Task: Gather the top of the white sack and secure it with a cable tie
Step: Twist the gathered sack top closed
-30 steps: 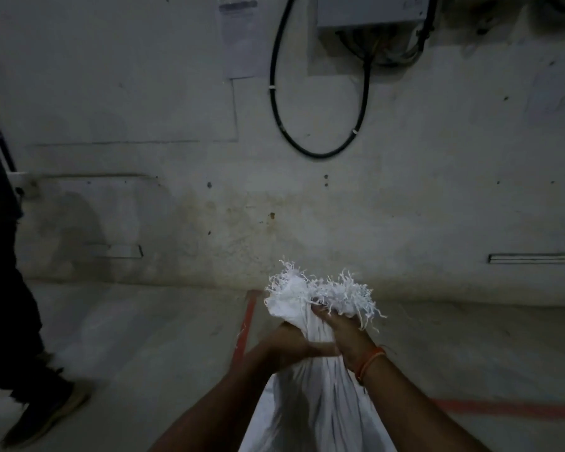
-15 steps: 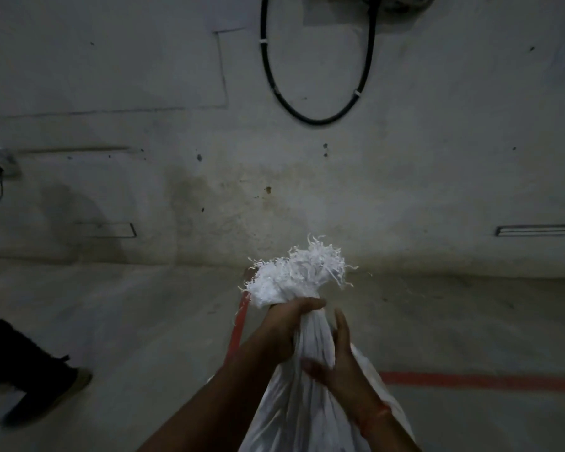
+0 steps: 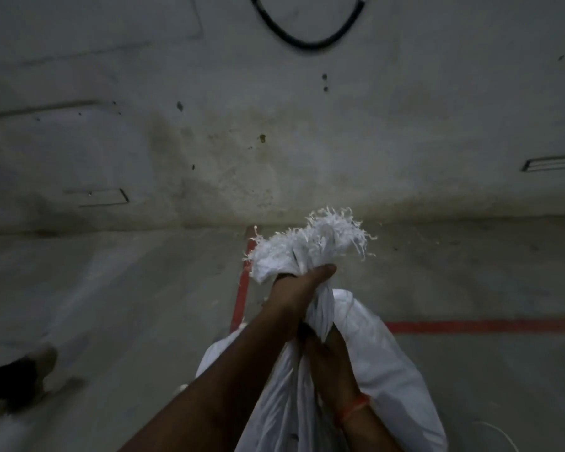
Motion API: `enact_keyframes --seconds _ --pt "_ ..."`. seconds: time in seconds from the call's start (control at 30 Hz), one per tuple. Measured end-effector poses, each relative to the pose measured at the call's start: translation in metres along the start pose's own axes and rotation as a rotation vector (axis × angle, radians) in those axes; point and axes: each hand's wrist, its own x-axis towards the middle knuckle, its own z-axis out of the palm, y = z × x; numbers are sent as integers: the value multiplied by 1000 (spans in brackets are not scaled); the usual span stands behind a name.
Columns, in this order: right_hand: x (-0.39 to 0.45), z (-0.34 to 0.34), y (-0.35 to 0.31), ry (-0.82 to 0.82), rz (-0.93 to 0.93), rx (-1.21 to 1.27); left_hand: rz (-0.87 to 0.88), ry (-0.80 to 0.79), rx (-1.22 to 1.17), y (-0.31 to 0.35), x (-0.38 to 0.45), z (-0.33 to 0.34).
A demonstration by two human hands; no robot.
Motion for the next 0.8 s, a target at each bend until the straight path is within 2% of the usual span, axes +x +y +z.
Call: enact_keyframes --seconds 0.23,0.53,0.7,0.8 --pt "32 0 5 -91 36 102 1 32 40 -16 37 -10" --pt "45 3 14 -84 71 116 -13 -16 74 -30 49 -19" --pt "48 6 15 -60 65 151 57 -111 52 -41 39 -24" --pt "50 5 12 -48 85 178 64 -242 -9 -64 27 -30"
